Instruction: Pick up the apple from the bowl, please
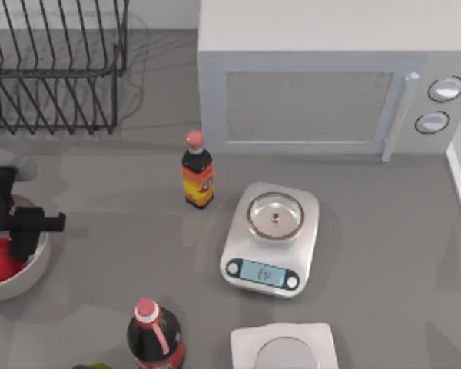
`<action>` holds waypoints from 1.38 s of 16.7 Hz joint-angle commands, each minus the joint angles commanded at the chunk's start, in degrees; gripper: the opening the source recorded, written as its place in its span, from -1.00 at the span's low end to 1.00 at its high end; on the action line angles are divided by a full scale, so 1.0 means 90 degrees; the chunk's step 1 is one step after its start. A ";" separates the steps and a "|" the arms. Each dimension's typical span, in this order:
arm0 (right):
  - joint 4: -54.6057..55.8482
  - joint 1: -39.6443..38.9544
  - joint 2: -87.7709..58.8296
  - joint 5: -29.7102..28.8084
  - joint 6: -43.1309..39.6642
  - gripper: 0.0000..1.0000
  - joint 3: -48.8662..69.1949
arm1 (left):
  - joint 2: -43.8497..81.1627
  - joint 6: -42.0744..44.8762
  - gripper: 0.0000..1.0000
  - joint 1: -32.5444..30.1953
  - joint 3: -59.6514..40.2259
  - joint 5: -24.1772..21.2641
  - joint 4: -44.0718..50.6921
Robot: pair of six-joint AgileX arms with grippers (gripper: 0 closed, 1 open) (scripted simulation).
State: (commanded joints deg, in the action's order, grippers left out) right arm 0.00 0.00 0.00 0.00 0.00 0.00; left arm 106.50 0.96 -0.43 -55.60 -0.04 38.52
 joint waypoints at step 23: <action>0.0000 0.0000 0.0000 0.0000 0.0000 1.00 0.0000 | 0.0142 0.0004 -1.00 0.0001 0.0155 0.0000 -0.0232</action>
State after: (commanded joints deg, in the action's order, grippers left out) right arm 0.00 0.00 0.00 0.00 0.00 0.00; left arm 107.78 1.00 -0.43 -54.21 -0.04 36.43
